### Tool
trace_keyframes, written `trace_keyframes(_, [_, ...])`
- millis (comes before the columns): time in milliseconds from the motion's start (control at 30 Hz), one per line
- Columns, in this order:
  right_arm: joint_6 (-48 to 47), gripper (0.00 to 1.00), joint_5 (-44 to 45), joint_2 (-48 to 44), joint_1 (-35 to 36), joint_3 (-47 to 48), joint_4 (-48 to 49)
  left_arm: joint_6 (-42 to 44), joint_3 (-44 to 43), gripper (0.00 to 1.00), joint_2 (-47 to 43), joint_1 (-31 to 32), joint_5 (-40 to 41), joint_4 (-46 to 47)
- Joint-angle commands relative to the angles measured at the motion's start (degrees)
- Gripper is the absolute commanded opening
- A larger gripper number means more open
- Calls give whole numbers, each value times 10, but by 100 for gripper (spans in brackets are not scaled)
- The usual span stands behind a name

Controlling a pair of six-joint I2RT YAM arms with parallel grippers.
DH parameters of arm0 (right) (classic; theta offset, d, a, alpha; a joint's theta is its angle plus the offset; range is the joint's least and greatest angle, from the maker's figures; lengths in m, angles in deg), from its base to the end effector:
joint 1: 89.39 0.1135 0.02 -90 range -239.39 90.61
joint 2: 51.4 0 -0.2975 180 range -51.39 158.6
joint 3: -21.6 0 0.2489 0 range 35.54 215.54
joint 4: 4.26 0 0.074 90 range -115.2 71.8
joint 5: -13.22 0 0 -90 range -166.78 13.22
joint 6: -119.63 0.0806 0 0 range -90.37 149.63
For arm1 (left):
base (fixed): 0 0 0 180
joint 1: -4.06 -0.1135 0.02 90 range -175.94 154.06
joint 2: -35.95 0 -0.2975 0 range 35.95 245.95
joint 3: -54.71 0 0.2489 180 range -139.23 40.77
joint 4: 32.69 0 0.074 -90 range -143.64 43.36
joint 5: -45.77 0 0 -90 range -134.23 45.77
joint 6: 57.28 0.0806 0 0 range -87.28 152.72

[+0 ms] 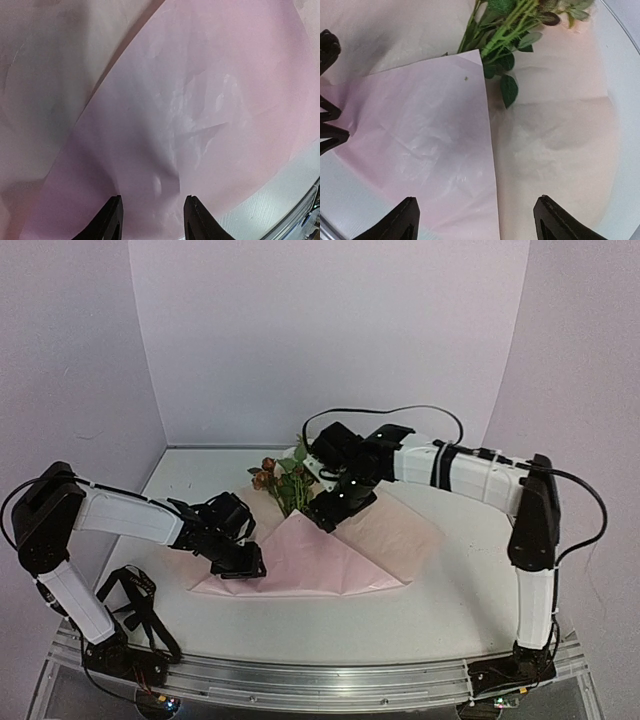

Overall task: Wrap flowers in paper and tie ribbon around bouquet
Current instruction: Pick up the one-fourth-folded wrapping paper from the center of the board.

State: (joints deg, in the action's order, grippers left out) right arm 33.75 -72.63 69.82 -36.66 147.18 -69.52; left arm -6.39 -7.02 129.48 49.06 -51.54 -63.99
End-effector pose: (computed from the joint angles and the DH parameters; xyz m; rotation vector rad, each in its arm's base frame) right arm 0.3059 0.3923 0.2519 -1.0683 2.4261 0.2430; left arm 0.2187 -0.2332 0.1420 0.1878 2.8128 -0.5853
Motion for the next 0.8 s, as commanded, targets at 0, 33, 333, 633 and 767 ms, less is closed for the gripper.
trace_keyframes(0, [126,82,8,-138,-1,-116,6,-4,-29,43,7,0,16,19])
trace_keyframes(33, [154,82,3,-160,-1,-150,16,-2,-30,43,9,0,16,19])
trace_keyframes(333, [387,79,-32,-316,-1,-447,168,2,-26,43,10,0,17,18])
trace_keyframes(633, [536,75,-19,-358,-1,-627,350,6,-31,43,9,0,20,17])
trace_keyframes(767, [573,74,2,-360,-1,-686,420,11,-38,43,15,0,20,14])
